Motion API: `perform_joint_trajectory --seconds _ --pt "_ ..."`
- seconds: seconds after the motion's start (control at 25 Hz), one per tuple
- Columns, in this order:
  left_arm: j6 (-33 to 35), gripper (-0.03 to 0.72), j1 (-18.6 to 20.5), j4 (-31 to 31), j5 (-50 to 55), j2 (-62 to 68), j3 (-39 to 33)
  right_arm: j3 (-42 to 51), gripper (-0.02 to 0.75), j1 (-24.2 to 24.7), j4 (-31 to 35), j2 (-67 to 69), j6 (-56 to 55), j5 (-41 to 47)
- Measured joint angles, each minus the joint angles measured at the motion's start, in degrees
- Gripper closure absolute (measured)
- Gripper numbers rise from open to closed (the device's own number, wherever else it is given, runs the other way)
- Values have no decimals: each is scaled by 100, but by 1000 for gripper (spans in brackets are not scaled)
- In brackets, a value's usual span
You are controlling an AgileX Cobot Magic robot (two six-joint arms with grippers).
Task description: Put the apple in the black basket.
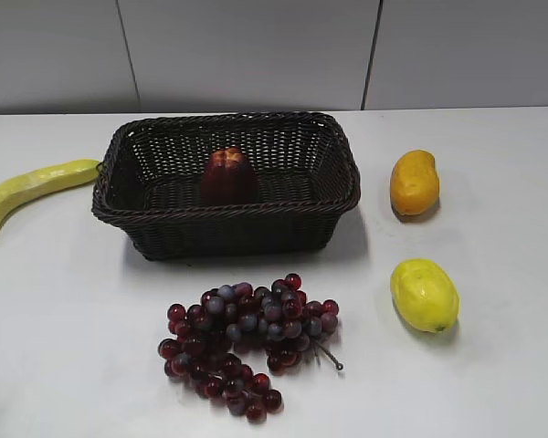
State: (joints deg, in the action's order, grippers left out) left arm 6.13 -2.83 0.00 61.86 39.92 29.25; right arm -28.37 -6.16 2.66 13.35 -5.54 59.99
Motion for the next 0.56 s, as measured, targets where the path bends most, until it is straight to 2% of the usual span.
perform_joint_trajectory --seconds 0.56 --pt "-23 114 0 46 -156 -3381 -178 0 167 0 0 0 0 0"
